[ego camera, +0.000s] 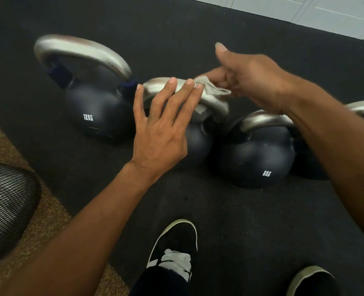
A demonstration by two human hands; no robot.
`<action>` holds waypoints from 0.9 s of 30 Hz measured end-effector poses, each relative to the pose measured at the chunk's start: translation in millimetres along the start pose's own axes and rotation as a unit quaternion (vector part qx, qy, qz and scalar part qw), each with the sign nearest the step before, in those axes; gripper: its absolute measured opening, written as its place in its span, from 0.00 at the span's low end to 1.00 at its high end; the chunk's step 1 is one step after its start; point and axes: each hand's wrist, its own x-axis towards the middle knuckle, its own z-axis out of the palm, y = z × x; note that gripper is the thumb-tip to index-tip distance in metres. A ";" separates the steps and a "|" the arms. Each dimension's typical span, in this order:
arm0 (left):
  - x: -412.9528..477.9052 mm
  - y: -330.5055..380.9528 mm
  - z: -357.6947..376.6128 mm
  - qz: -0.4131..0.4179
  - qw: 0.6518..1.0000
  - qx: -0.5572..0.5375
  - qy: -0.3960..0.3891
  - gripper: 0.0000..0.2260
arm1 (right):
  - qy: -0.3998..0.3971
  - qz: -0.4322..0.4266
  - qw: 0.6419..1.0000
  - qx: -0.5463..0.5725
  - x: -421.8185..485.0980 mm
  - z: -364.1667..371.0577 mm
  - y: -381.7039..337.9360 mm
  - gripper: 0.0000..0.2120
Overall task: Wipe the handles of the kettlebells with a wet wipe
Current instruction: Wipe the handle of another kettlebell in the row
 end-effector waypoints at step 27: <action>-3.5 -7.4 3.0 0.006 0.998 -0.063 0.029 0.25 | 0.207 -0.146 0.901 -0.353 -37.6 68.4 28.3 0.34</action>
